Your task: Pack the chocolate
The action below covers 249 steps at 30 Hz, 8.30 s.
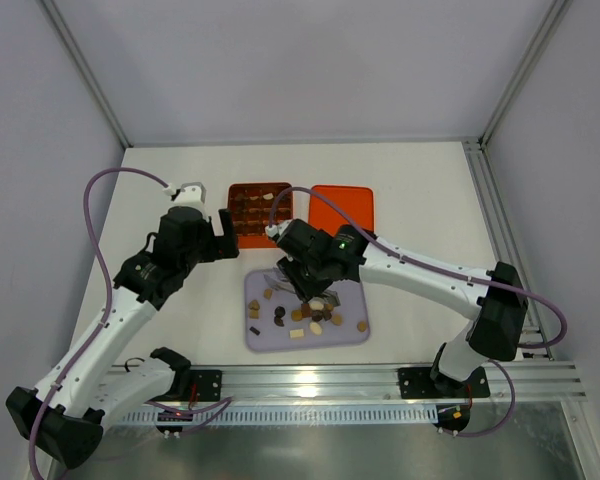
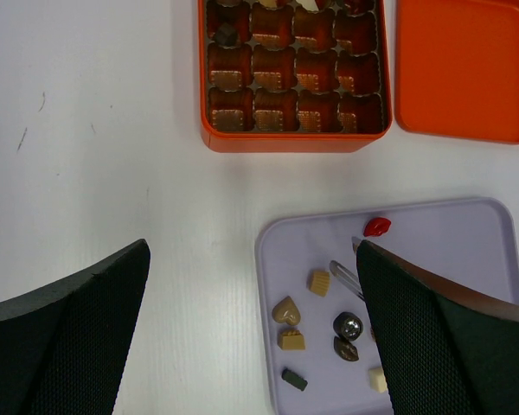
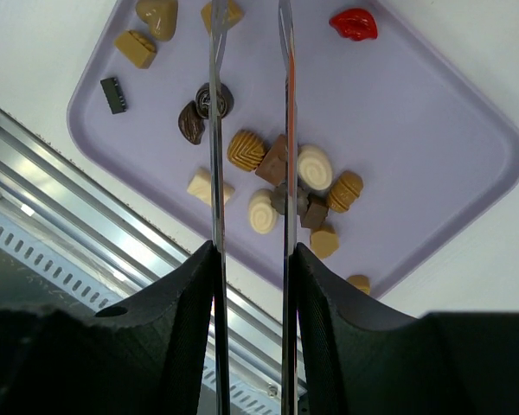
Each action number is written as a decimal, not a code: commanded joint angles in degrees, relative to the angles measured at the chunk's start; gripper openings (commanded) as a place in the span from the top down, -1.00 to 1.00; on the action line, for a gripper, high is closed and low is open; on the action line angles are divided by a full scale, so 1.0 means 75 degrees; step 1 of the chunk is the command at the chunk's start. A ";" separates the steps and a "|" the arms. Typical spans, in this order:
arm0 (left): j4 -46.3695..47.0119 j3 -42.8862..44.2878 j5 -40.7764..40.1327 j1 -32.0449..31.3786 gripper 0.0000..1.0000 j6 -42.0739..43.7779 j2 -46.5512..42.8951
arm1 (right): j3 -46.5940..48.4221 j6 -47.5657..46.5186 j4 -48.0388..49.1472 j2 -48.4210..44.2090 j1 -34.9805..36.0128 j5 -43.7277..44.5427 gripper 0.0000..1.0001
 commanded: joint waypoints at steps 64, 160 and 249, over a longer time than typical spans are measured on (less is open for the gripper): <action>0.0202 -0.0016 -0.0103 0.0041 -0.99 -0.0043 -0.0181 | 0.0935 -0.0173 -0.0320 0.0608 0.0100 -0.0050 0.34; 0.0225 -0.0016 0.0038 0.0076 -1.00 -0.0043 -0.0087 | -0.0071 -0.0583 0.0184 -0.0669 -0.1295 0.0290 0.14; 0.0190 -0.0039 -0.0009 0.0076 -0.99 -0.0055 -0.0134 | 0.0115 -0.0853 -0.0402 0.0514 -0.0603 0.0125 0.29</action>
